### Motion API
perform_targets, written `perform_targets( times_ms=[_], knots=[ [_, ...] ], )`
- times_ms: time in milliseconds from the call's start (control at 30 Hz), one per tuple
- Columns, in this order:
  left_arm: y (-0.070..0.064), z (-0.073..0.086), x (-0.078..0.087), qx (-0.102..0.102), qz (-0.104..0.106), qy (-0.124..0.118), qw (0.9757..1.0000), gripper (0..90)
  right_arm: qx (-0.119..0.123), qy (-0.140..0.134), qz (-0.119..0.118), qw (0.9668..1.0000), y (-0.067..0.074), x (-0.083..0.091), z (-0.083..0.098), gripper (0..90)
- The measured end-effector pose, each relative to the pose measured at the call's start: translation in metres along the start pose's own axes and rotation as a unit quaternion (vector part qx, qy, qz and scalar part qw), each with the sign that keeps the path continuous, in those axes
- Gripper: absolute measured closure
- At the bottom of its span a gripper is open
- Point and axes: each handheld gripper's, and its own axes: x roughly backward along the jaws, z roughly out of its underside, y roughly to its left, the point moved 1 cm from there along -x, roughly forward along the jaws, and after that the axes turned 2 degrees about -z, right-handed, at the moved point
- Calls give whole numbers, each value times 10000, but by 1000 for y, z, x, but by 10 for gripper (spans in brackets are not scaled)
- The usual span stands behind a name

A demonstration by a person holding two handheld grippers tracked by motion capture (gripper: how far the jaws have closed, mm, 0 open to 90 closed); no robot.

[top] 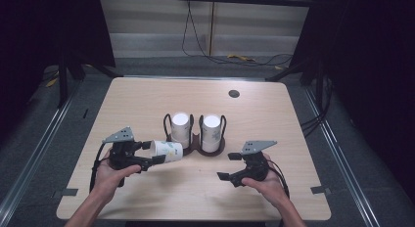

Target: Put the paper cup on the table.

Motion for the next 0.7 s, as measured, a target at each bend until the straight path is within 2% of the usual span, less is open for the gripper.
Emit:
perform_targets(
  times_ms=[167, 333, 533, 600, 633, 667, 700],
  knots=[
    [7, -1, 14, 56, -142, 30, 9999, 253, -66, 61, 34, 10000, -5, -3, 5, 163],
    [16, 0, 26, 274, -302, 20, 9992, 254, -94, 95, 99, 9999, -7, -3, 6, 164],
    [21, -3, 37, 300, -588, 108, 9978, 254, -181, 63, 205, 9996, -11, 1, 9, 170],
    [24, -5, 42, 447, -627, 78, 9970, 254, -221, 48, 216, 9995, -12, 3, 11, 173],
    [24, -5, 42, 447, -627, 78, 9970, 253, -221, 48, 216, 9995, -12, 3, 11, 173],
    [27, -6, 45, 589, -782, 92, 9951, 254, -222, 57, 217, 9995, -12, 3, 11, 179],
    [27, -6, 45, 589, -782, 92, 9951, 254, -222, 57, 217, 9995, -12, 3, 11, 179]
  ],
)
